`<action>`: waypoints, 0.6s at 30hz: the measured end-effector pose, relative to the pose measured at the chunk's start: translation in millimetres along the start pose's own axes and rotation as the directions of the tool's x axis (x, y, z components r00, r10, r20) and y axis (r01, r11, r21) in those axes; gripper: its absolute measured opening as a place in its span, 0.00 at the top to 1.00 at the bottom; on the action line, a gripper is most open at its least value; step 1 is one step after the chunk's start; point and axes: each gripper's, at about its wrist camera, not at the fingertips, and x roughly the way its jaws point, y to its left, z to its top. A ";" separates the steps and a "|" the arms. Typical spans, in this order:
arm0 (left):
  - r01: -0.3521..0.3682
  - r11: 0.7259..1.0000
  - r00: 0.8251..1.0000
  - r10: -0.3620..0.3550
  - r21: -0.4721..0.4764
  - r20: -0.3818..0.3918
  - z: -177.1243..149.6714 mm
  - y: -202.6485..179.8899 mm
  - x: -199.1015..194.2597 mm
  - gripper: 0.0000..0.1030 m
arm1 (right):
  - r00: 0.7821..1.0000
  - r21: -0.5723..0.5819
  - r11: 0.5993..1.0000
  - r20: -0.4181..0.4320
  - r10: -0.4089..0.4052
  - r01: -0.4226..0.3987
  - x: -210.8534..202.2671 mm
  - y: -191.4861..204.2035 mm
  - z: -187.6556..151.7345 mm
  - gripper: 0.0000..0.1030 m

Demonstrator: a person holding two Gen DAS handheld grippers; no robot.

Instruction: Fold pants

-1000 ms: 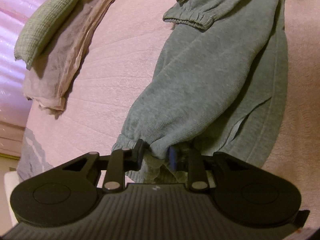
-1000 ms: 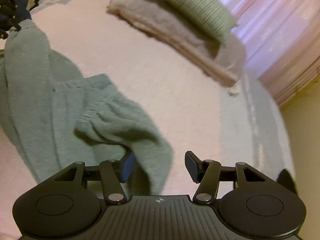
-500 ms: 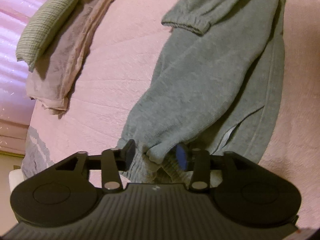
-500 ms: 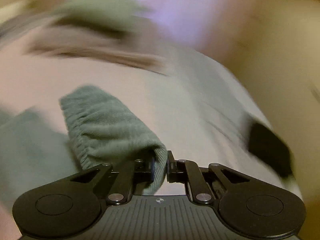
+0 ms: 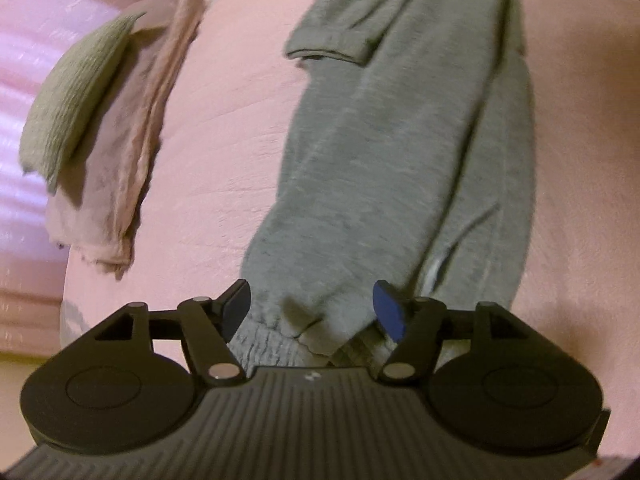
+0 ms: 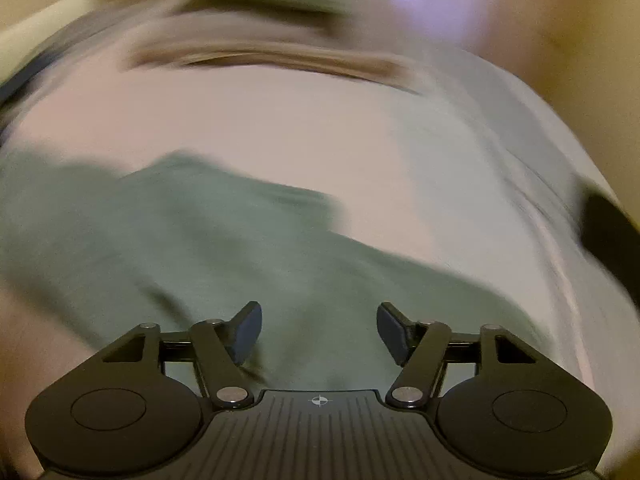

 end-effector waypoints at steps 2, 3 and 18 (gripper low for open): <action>0.002 1.000 1.000 -0.002 0.029 0.000 -8.0 -4.8 -0.2 0.37 | 0.999 -0.173 0.984 -0.008 0.049 -0.050 12.7 32.7 12.8 0.38; 0.011 0.999 1.000 -0.011 0.040 0.002 -11.9 -7.4 -0.1 0.37 | 0.998 -0.243 0.968 -0.028 0.052 -0.057 20.9 46.4 17.0 0.38; 0.032 0.999 0.999 -0.030 -0.042 0.045 -22.7 14.2 20.9 0.86 | 1.000 0.060 0.998 0.017 0.005 -0.006 36.8 12.0 68.0 1.00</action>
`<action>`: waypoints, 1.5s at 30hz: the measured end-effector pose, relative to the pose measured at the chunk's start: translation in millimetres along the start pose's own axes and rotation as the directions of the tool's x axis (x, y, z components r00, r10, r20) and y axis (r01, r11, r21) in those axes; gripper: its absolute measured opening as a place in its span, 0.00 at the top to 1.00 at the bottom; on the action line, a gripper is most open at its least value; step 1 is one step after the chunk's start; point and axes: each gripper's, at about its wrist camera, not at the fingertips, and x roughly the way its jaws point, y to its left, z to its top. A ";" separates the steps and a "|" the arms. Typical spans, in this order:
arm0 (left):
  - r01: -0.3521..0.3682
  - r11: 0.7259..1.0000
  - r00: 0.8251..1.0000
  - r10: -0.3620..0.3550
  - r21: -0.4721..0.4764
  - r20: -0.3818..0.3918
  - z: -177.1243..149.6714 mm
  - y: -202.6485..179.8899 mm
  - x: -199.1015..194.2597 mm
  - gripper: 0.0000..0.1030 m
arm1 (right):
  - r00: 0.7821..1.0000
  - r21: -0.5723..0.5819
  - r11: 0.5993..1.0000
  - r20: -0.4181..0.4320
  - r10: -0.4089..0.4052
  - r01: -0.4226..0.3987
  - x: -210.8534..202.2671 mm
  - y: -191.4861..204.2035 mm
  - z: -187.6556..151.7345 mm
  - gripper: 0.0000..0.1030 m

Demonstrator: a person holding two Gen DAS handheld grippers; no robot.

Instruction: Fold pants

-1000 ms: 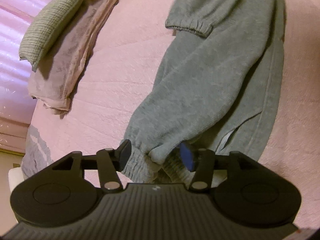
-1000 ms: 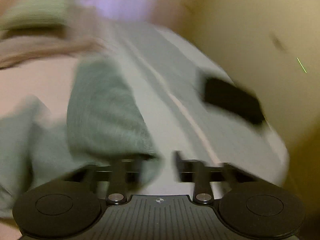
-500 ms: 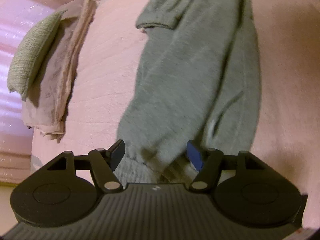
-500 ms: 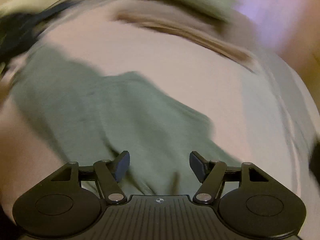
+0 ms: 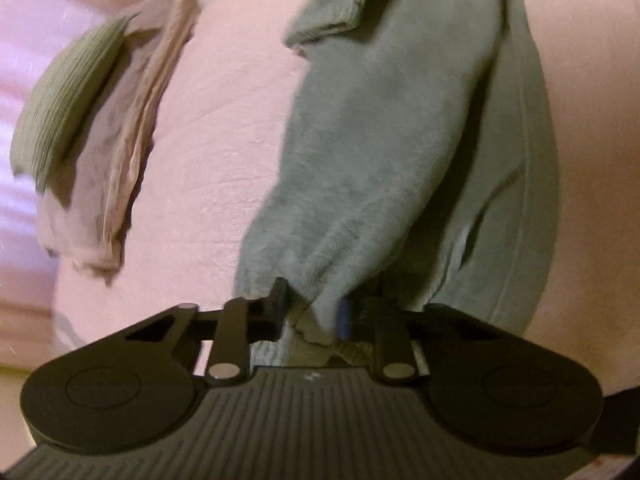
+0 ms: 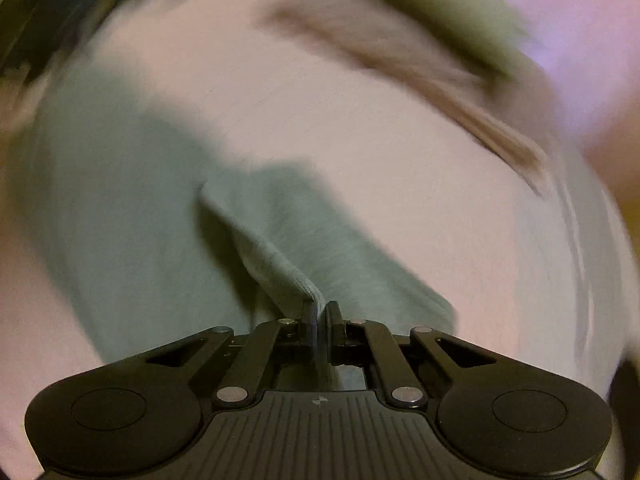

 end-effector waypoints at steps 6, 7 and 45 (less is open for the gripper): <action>0.125 0.904 0.992 -0.111 -0.410 0.058 19.4 94.1 -50.6 0.91 | 0.977 0.717 0.697 0.136 -0.164 0.017 -70.3 -145.0 22.2 1.00; 0.140 0.871 0.990 -0.125 -0.472 0.064 22.1 111.7 -53.0 0.92 | 0.969 0.766 0.642 0.152 -0.195 0.009 -74.7 -166.1 27.0 1.00; 0.031 0.417 0.960 -0.267 -0.908 -0.090 -58.3 76.5 9.5 0.46 | 0.952 0.700 0.666 -0.300 -0.054 0.258 19.0 -160.1 -102.5 0.51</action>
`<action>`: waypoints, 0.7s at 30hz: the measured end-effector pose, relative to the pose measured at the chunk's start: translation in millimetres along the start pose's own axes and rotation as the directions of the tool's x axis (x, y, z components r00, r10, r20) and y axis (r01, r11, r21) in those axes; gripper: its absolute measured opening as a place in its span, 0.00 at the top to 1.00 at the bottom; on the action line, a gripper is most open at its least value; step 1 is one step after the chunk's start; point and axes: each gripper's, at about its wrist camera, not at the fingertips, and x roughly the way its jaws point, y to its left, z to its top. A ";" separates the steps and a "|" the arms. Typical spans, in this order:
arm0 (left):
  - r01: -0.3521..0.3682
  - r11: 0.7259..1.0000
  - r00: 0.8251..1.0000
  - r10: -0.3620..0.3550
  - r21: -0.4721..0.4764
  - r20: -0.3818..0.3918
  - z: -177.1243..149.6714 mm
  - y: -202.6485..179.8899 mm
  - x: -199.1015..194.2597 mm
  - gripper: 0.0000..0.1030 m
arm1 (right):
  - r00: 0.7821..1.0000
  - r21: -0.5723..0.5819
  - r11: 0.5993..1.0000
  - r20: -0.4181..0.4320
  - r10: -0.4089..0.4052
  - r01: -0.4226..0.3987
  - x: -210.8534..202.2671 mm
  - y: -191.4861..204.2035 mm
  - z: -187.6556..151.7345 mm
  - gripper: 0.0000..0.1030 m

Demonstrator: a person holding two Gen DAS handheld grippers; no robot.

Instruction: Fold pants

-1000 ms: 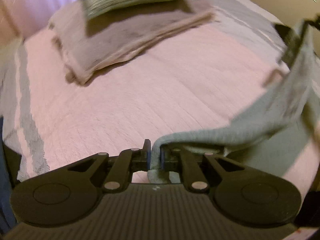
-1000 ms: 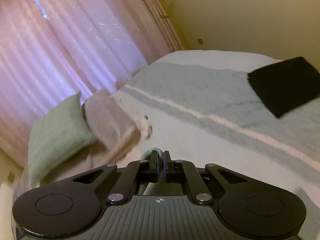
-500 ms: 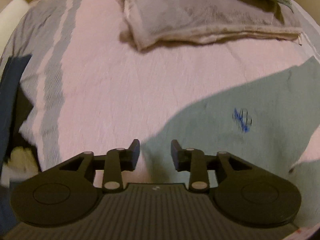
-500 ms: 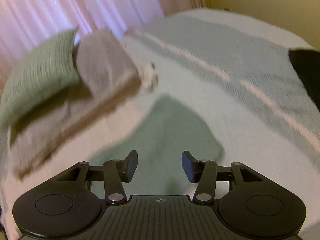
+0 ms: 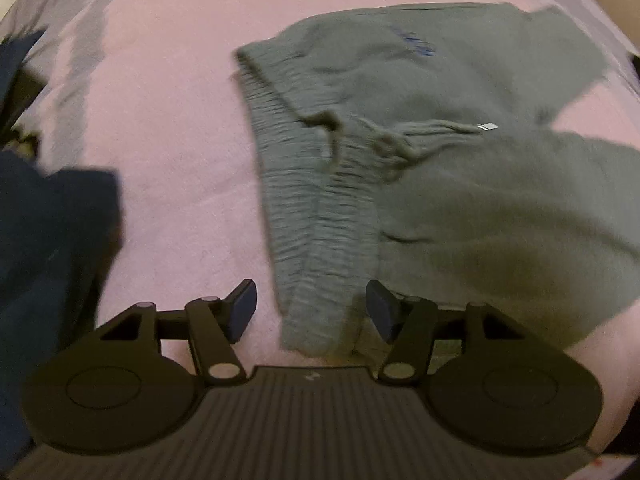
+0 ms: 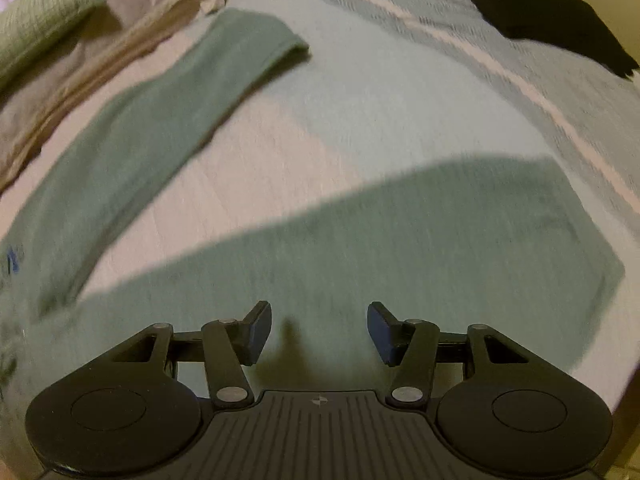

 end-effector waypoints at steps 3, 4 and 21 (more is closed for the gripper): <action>0.041 0.997 0.996 -0.046 0.070 0.072 -4.1 -5.0 6.0 0.46 | 1.000 -0.058 0.998 0.000 0.011 -0.011 -5.4 19.9 -24.4 0.50; 0.051 0.996 0.993 -0.058 0.076 0.100 -1.1 -4.4 8.4 0.46 | 1.000 -0.075 0.997 0.002 0.019 -0.018 -7.0 27.9 -31.9 0.50; 0.178 0.960 0.975 -0.143 -0.217 0.170 -4.4 55.9 2.2 1.00 | 0.996 -0.181 0.980 0.025 0.084 -0.078 -34.1 94.7 -75.0 0.49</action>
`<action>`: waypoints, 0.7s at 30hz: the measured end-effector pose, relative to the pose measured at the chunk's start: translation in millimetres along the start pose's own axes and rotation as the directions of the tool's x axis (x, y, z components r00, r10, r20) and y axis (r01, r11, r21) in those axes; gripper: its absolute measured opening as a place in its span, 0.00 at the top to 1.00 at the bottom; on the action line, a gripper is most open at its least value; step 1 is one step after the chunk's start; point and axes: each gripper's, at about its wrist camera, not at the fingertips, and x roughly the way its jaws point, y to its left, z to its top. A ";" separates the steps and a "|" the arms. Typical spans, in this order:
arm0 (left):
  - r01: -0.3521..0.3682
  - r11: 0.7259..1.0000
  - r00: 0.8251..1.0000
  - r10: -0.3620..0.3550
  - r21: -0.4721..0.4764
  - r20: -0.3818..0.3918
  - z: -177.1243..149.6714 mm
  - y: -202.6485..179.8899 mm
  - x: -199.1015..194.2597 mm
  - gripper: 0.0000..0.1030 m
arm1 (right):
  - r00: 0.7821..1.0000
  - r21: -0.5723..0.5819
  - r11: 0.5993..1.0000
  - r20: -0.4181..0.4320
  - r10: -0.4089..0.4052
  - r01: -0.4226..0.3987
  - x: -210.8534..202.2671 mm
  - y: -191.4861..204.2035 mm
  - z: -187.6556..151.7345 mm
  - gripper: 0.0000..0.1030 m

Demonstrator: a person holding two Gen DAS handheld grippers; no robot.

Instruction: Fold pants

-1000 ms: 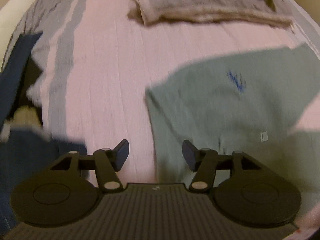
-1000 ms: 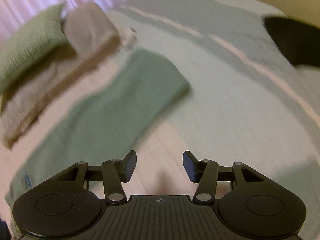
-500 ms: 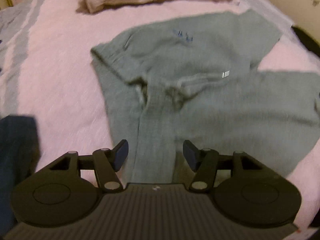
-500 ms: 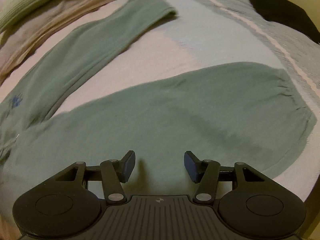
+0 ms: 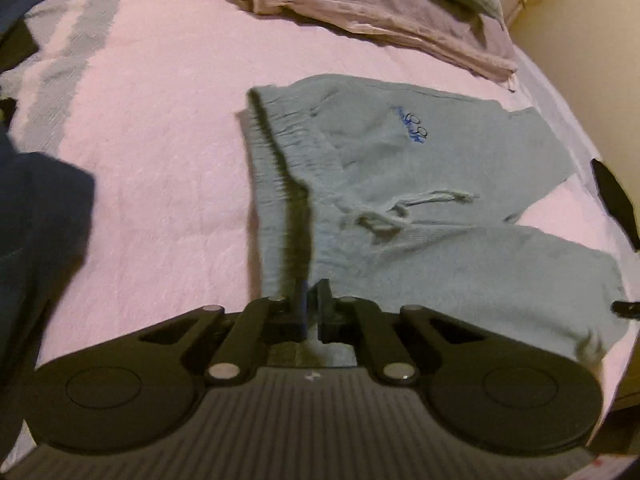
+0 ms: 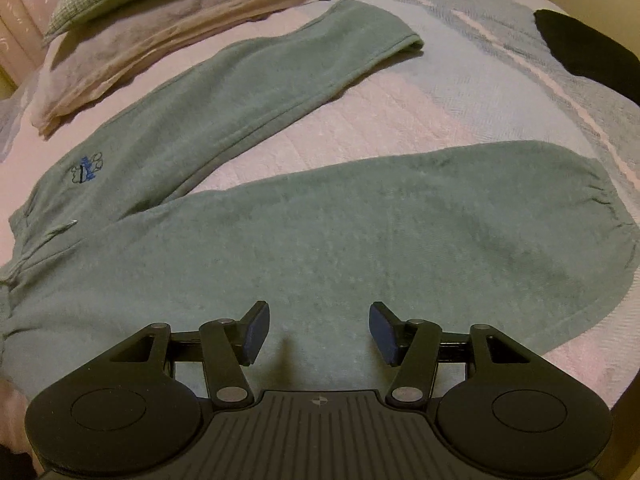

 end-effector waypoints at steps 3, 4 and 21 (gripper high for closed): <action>-0.062 0.997 0.998 0.061 -0.046 -0.028 -4.9 18.4 14.8 1.00 | 1.000 -0.014 1.000 -0.018 0.022 -0.023 12.0 6.2 2.3 0.48; -0.066 0.996 0.998 0.064 -0.064 -0.030 -5.8 25.0 17.2 1.00 | 0.999 -0.020 0.999 -0.017 0.028 -0.028 13.6 8.3 2.9 0.48; 0.066 0.990 0.997 -0.060 0.121 -0.056 -22.8 -12.2 27.5 0.58 | 0.813 -0.739 0.381 -0.386 0.437 -0.555 104.7 336.1 97.3 0.46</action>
